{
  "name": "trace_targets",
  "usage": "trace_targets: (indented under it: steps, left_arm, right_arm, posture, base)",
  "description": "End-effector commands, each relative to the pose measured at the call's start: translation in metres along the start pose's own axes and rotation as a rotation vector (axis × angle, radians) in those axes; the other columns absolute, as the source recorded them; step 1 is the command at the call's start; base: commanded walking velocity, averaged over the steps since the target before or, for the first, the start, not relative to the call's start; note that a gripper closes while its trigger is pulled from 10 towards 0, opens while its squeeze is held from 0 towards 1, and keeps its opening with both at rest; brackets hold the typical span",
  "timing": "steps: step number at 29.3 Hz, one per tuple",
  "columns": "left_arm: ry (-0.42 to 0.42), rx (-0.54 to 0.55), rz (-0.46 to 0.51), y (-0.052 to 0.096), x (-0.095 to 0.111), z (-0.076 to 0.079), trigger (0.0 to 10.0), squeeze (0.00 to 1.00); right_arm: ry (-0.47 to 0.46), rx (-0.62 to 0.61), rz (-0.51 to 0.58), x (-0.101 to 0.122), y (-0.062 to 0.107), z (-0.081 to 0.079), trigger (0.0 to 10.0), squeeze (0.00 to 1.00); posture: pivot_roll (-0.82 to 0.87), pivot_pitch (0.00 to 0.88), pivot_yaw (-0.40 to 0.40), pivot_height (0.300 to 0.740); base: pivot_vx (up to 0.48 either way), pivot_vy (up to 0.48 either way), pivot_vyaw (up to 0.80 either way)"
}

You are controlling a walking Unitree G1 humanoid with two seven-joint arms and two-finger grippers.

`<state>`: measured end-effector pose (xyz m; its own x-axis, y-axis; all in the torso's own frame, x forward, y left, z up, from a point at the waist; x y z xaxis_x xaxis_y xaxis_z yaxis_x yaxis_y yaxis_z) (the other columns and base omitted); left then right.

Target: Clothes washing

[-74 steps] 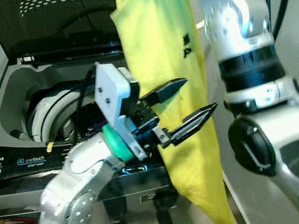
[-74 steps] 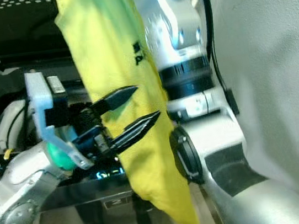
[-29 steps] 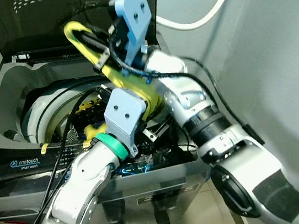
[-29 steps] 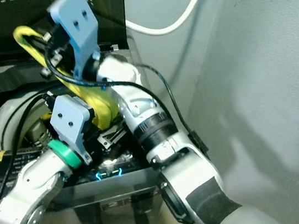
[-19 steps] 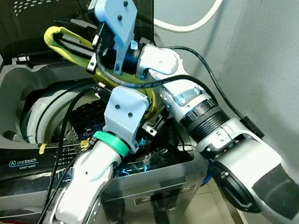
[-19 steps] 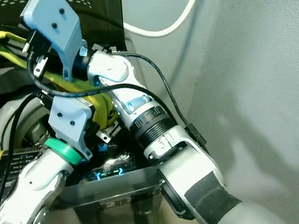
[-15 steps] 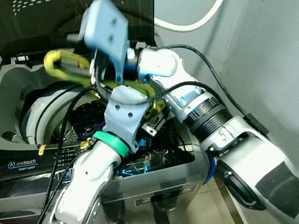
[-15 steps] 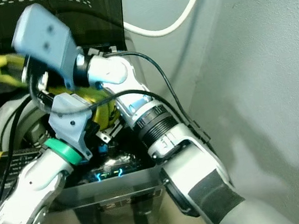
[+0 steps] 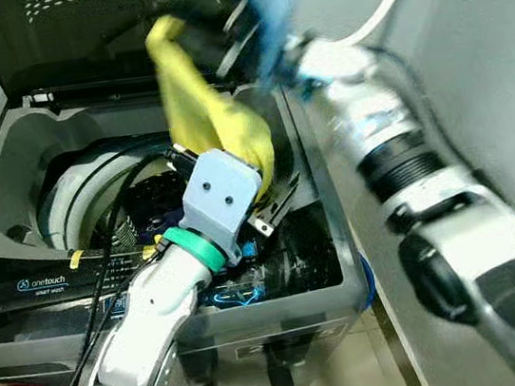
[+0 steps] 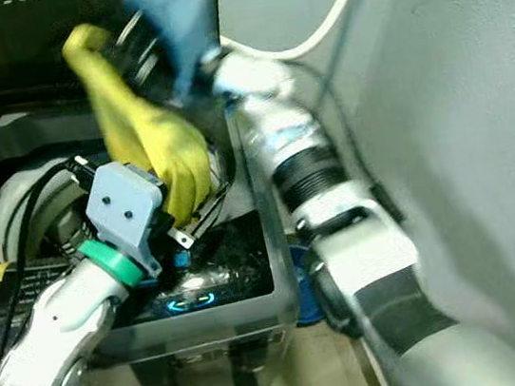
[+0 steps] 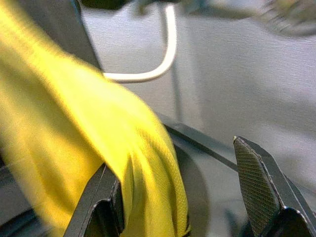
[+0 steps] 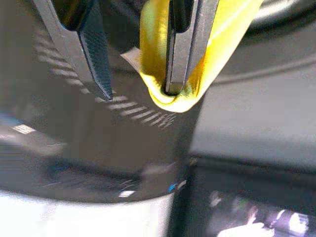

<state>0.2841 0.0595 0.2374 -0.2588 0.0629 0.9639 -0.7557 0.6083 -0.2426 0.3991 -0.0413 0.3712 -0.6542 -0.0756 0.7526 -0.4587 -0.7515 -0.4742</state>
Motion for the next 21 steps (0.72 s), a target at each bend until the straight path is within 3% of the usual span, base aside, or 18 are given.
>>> trace_targets:
  steps: [1,5,12,14,17,18,19,21]
  left_arm:
    - [0.005,-0.018,-0.002,0.001,-0.001,0.005,10.0,0.00]
    - [-0.011,-0.001,0.002,0.000,0.001,-0.002,10.0,0.00]
    - [-0.036,0.051,0.027,-0.002,0.008,-0.016,10.0,0.00]
    - [-0.046,0.138,0.069,-0.004,0.019,-0.036,10.0,0.00]
    - [-0.046,0.176,0.089,-0.004,0.024,-0.045,10.0,0.00]
    - [-0.047,0.248,0.124,-0.004,0.033,-0.064,10.0,0.00]
    - [-0.047,0.248,0.124,-0.004,0.033,-0.064,10.0,0.00]
    - [-0.048,0.289,0.144,-0.005,0.039,-0.076,10.0,0.00]
  right_arm:
    - [-0.057,0.009,0.043,0.004,0.002,0.000,10.0,0.00]
    - [-0.103,0.073,0.121,0.010,0.029,0.008,10.0,0.00]
    - [-0.070,0.049,0.158,0.019,0.061,0.014,10.0,0.00]
    - [-0.051,-0.079,0.229,0.040,0.088,0.026,10.0,0.00]
    - [-0.053,-0.133,0.264,0.051,0.100,0.030,10.0,0.00]
    - [-0.091,-0.192,0.342,0.073,0.125,0.031,10.0,0.00]
    - [-0.091,-0.192,0.342,0.073,0.125,0.031,10.0,0.00]
    - [-0.129,-0.162,0.393,0.085,0.143,0.025,10.0,0.00]
  posture:
    - [0.06,0.000,-0.010,0.740]
    - [0.07,0.000,-0.009,0.740]
    - [0.07,0.000,-0.009,0.740]
    - [0.06,0.000,0.000,0.740]
    - [0.06,0.000,0.001,0.740]
    - [0.04,0.000,0.010,0.740]
    - [0.04,0.000,0.010,0.740]
    - [0.03,0.000,0.018,0.740]
  base:
    - [0.000,0.000,0.00]
    - [0.000,0.000,0.00]
    - [0.000,0.000,0.00]
    - [0.000,0.000,0.00]
    - [0.000,0.000,0.00]
    - [0.000,0.000,0.00]
    - [0.000,0.000,0.00]
    - [0.000,0.000,0.00]
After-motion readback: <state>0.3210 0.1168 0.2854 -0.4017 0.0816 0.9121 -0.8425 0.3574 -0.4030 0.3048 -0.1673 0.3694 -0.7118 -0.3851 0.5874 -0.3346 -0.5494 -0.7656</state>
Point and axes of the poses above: a point about 5 cm out from each wrist's last joint towards the gripper, its own y axis pointing back from the gripper into the wrist, its own x axis along the axis of the wrist's last joint, z = x × y, the point moved 3 cm from there along -y, pointing out of the wrist towards the gripper, and after that the axes turned 14 degrees about y, right-handed, at the moved point
